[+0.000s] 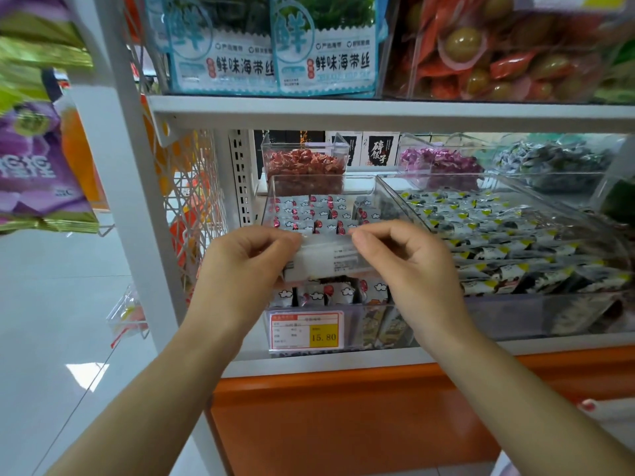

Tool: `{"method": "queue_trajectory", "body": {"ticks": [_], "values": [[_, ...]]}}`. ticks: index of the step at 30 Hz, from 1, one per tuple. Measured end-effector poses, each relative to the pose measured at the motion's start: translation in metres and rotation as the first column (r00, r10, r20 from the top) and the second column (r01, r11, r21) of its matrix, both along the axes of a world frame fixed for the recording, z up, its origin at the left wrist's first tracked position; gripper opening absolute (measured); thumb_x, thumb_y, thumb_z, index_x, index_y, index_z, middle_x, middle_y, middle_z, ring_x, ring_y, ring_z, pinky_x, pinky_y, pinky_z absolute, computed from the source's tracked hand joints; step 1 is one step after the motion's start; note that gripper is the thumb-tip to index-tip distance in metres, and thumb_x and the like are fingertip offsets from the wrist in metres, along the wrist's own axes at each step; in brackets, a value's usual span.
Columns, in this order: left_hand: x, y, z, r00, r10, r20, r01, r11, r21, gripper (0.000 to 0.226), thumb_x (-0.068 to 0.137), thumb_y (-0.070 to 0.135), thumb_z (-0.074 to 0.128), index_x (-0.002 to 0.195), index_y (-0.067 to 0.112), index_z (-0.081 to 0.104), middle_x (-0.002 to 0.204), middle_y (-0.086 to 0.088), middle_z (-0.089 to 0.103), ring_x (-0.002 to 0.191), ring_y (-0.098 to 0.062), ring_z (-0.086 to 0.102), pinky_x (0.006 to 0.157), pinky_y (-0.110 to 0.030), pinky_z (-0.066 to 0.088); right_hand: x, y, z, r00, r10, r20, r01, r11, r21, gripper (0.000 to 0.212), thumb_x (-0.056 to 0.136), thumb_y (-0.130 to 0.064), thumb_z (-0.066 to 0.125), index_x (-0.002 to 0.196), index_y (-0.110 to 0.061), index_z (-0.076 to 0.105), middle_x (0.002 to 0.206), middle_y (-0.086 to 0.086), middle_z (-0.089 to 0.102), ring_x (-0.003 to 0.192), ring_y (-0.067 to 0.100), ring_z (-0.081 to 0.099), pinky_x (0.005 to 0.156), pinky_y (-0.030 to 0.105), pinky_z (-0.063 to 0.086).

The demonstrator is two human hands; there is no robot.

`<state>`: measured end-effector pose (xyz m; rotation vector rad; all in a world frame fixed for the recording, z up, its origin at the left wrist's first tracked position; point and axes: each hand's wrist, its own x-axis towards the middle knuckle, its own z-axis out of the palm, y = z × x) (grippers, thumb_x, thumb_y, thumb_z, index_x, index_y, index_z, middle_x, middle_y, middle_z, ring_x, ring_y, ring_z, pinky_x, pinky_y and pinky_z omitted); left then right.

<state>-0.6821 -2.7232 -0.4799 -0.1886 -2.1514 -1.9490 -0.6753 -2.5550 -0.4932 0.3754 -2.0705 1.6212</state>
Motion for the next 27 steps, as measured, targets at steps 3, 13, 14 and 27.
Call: {"method": "queue_trajectory", "body": {"ticks": [3, 13, 14, 27], "values": [[-0.002, 0.0, 0.002, 0.996, -0.017, 0.086, 0.001, 0.983, 0.182, 0.022, 0.089, 0.017, 0.058, 0.08, 0.005, 0.072, 0.091, -0.01, 0.071, 0.08, -0.018, 0.07, 0.062, -0.024, 0.058, -0.001, 0.006, 0.004, 0.978, 0.191, 0.084, -0.195, 0.979, 0.051, 0.039, 0.081, -0.02, 0.068, 0.118, -0.031, 0.06, 0.118, -0.008, 0.064, 0.11, 0.008, 0.059, 0.093, 0.027, 0.049], [-0.006, 0.004, -0.02, 0.93, -0.147, -0.338, -0.19, 0.594, -0.781, 0.047, 0.095, 0.039, 0.037, 0.14, 0.025, 0.04, 0.145, 0.008, 0.039, 0.135, -0.009, 0.029, 0.112, -0.03, 0.018, -0.02, 0.03, 0.009, 0.983, -0.185, -0.017, 0.182, 0.979, -0.093, 0.012, 0.084, -0.021, 0.066, 0.094, -0.017, 0.061, 0.086, 0.001, 0.067, 0.077, 0.018, 0.067, 0.069, 0.031, 0.058], [-0.006, 0.005, -0.023, 0.924, -0.197, -0.327, -0.202, 0.475, -0.857, 0.049, 0.095, 0.043, 0.031, 0.14, 0.026, 0.039, 0.148, 0.01, 0.035, 0.139, -0.008, 0.021, 0.114, -0.032, 0.007, -0.022, 0.031, 0.01, 0.977, -0.209, -0.036, 0.208, 0.978, -0.031, 0.007, 0.085, -0.024, 0.065, 0.089, -0.02, 0.061, 0.086, 0.002, 0.067, 0.078, 0.021, 0.066, 0.072, 0.037, 0.057], [-0.008, -0.001, -0.034, 0.956, -0.238, -0.173, -0.12, 0.222, -0.968, 0.063, 0.089, 0.056, 0.014, 0.143, 0.029, 0.032, 0.151, 0.015, 0.027, 0.142, -0.004, 0.01, 0.115, -0.049, -0.009, -0.04, 0.018, 0.01, 0.973, -0.207, -0.107, 0.232, 0.899, 0.372, 0.044, 0.086, -0.031, 0.064, 0.124, -0.009, 0.058, 0.123, 0.004, 0.061, 0.113, 0.015, 0.055, 0.091, 0.024, 0.04]]}}
